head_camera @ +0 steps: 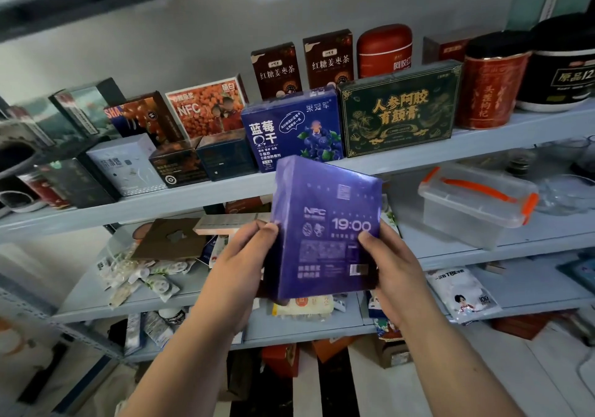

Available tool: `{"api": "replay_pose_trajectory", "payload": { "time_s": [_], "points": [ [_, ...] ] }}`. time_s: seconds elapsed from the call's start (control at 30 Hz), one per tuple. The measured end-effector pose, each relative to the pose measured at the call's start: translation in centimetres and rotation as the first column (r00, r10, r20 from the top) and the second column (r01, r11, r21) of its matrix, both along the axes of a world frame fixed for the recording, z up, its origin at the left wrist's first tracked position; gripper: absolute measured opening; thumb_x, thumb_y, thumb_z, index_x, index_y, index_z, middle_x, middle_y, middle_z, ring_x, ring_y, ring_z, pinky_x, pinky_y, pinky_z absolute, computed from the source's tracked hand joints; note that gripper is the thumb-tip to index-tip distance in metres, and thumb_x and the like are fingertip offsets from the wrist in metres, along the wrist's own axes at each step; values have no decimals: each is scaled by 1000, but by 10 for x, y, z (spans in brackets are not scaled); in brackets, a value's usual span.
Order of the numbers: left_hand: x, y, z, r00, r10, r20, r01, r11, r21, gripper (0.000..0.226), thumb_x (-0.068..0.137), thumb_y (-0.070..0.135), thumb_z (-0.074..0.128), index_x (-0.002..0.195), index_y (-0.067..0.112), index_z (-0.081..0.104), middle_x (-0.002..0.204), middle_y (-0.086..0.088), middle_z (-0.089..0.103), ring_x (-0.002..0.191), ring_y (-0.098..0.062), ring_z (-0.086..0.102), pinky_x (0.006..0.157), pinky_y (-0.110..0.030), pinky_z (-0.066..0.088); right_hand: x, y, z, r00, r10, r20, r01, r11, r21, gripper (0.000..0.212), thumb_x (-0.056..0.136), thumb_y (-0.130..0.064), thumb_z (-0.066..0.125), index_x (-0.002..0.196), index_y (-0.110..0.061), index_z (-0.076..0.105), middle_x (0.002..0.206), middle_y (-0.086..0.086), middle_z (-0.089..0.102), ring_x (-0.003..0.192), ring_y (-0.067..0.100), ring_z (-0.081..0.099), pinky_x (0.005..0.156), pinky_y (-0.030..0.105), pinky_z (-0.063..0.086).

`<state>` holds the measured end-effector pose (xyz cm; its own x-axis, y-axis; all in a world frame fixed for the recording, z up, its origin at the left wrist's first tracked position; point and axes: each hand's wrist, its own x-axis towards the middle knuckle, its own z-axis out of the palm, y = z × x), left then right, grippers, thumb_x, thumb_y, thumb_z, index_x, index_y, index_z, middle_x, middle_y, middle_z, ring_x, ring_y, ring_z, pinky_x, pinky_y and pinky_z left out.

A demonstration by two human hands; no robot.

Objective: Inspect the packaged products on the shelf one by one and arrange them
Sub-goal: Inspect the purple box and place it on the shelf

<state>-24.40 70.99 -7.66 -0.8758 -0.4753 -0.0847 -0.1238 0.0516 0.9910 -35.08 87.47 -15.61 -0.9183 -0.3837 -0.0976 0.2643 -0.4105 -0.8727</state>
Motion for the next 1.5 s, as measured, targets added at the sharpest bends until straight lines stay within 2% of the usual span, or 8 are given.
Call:
{"api": "replay_pose_trajectory", "payload": {
  "time_s": [0.13, 0.37, 0.67, 0.8, 1.03, 1.27, 1.4, 1.5],
  "points": [
    [-4, -7, 0, 997, 58, -57, -59, 998, -12, 25, 96, 39, 67, 109, 17, 64, 92, -6, 75, 69, -19, 72, 46, -33, 53, -2, 2, 12, 999, -34, 15, 34, 998, -48, 28, 90, -24, 69, 117, -28, 72, 110, 3, 79, 100, 21, 76, 82, 41, 60],
    [-17, -26, -29, 988, 157, 11, -157, 979, 131, 14, 104, 24, 56, 108, 23, 69, 117, -13, 69, 97, -30, 69, 63, -39, 58, -6, 8, 25, 1000, -13, 29, 19, 978, -208, 31, 100, -8, 55, 120, -23, 73, 106, 4, 78, 93, 13, 74, 64, 36, 60],
    [-26, -14, -59, 997, 43, 70, -58, 971, 230, 29, 109, 17, 45, 131, 21, 62, 100, -20, 72, 78, -27, 73, 66, -43, 61, 1, 4, 29, 972, 159, -171, -198, 950, -242, 45, 80, -7, 65, 116, -28, 78, 99, 9, 71, 93, 16, 69, 76, 35, 62],
    [-22, -1, -65, 994, -86, 66, 73, 982, 174, 42, 101, 5, 58, 136, 27, 57, 137, -12, 63, 95, -25, 76, 68, -39, 64, 2, 2, 29, 970, 150, -190, -184, 967, -175, 43, 81, -13, 64, 114, -37, 79, 100, 3, 74, 96, 15, 71, 77, 40, 61],
    [-19, 23, -55, 949, -216, 231, 91, 886, 455, 37, 106, 21, 47, 134, 46, 45, 125, -19, 68, 105, -48, 69, 52, -37, 61, -2, 3, 32, 983, 39, -177, -45, 999, -29, 32, 85, -34, 63, 116, -36, 71, 108, -20, 77, 110, 10, 72, 93, 45, 60],
    [-16, 22, -60, 962, -229, 150, 89, 778, 621, 45, 104, 9, 48, 142, 33, 53, 130, -22, 66, 113, -53, 64, 56, -47, 62, -1, 3, 23, 983, 44, -177, -34, 997, 62, 38, 85, -36, 68, 122, -32, 71, 121, -9, 75, 116, 17, 70, 102, 56, 54],
    [-13, 26, -58, 962, -271, 39, 185, 749, 636, 51, 91, 7, 57, 141, 20, 56, 123, -25, 69, 105, -52, 68, 71, -54, 63, -1, -2, 13, 993, 54, -101, -38, 988, 147, 90, 59, -67, 87, 140, -45, 56, 150, -4, 55, 137, 19, 53, 113, 60, 43],
    [-6, 35, -51, 957, -290, 16, 217, 749, 627, 33, 89, 7, 58, 119, 11, 71, 120, -29, 69, 101, -56, 68, 76, -61, 60, -5, -5, 2, 977, 196, 79, -199, 980, 23, 136, 31, -67, 97, 151, -39, 41, 139, 2, 64, 123, 26, 65, 94, 54, 57]
  ]
}}
